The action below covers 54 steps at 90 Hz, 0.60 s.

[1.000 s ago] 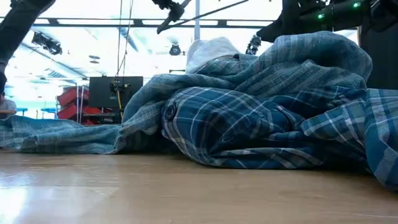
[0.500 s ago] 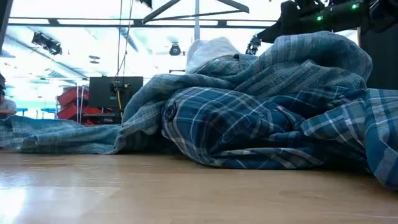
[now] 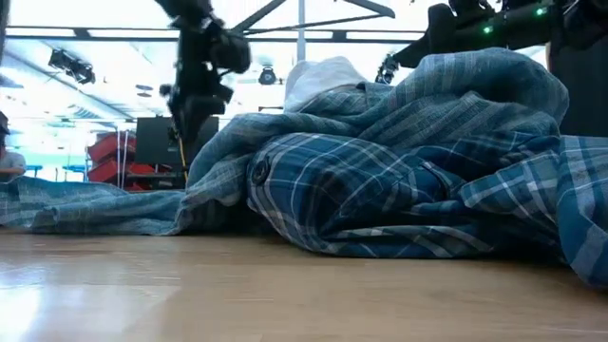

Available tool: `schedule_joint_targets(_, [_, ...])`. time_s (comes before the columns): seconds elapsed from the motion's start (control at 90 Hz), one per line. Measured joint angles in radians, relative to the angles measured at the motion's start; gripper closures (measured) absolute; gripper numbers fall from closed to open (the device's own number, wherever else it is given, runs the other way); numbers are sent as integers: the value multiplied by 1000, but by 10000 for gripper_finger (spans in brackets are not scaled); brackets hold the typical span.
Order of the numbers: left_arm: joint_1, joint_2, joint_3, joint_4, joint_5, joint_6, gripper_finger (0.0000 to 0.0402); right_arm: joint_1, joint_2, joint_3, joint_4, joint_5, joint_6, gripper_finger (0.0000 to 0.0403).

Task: Hang clothes
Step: Hang the black hanger on the hanging rack

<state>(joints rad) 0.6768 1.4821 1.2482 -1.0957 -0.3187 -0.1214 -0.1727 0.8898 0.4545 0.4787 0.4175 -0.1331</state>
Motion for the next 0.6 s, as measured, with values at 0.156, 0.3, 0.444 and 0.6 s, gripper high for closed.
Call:
schedule_joint_targets(0.156, [13,-146,-258,83,67,-149,224,1,0,0,-19,-2,23,268])
schedule_joint_targets(0.3, [23,-189,-371,-60,118,-290,223,1,0,0,-3,-23,31,264])
schedule_joint_targets(0.444, [23,-189,-439,-132,136,-356,222,1,0,0,22,-39,33,265])
schedule_joint_targets(0.6, [42,-189,-510,-79,140,-328,222,-1,0,1,46,-48,27,269])
